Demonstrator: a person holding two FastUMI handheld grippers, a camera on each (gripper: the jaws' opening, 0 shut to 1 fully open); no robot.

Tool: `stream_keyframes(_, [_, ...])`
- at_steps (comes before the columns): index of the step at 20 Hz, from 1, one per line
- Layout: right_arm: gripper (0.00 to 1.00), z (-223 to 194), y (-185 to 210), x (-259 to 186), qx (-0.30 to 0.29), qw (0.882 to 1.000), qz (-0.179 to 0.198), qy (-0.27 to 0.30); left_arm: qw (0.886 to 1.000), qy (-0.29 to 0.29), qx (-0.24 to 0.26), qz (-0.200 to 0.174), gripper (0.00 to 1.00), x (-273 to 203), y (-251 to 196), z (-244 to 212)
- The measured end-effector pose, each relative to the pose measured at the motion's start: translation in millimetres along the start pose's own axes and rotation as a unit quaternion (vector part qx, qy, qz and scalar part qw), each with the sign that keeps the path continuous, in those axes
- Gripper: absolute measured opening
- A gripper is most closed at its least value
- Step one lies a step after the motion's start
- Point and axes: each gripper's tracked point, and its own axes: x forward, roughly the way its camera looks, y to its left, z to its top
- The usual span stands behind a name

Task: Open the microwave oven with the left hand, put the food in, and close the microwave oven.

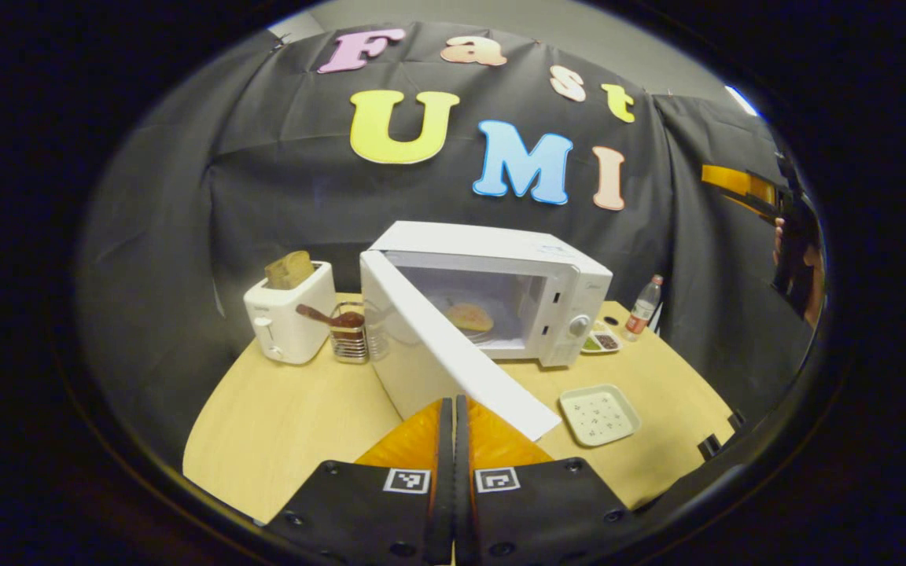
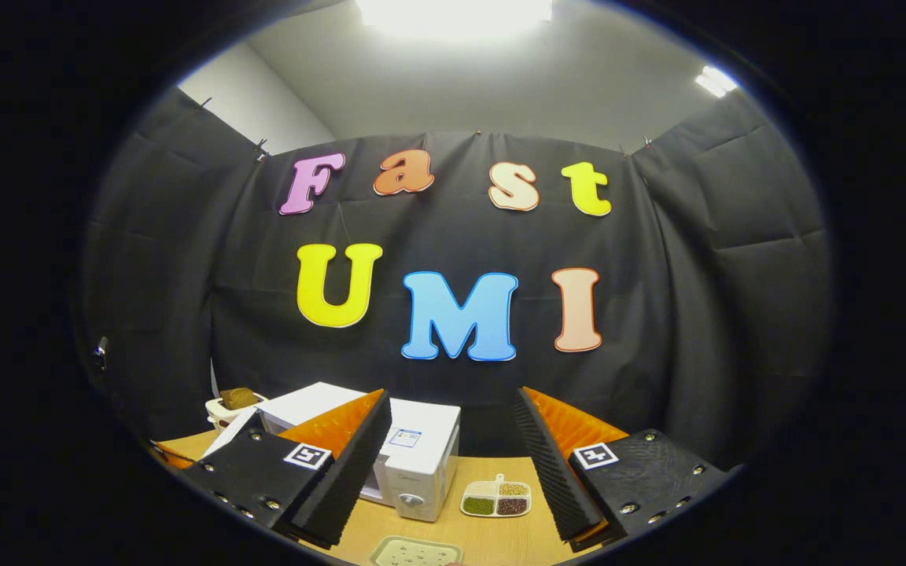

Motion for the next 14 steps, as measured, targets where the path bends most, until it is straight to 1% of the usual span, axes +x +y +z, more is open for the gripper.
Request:
stream_keyframes(7, [0.96,-4.1,-18.2,-8.9,0.002,1.0,-0.021,0.009,0.999,0.008,0.024,-0.048,0.07,25.1,-37.7,12.1])
stream_keyframes(14, [0.96,-7.9,-41.2,-13.7,0.004,0.999,-0.047,0.017,0.996,0.003,0.041,-0.078,0.07,51.3,-71.1,28.5])
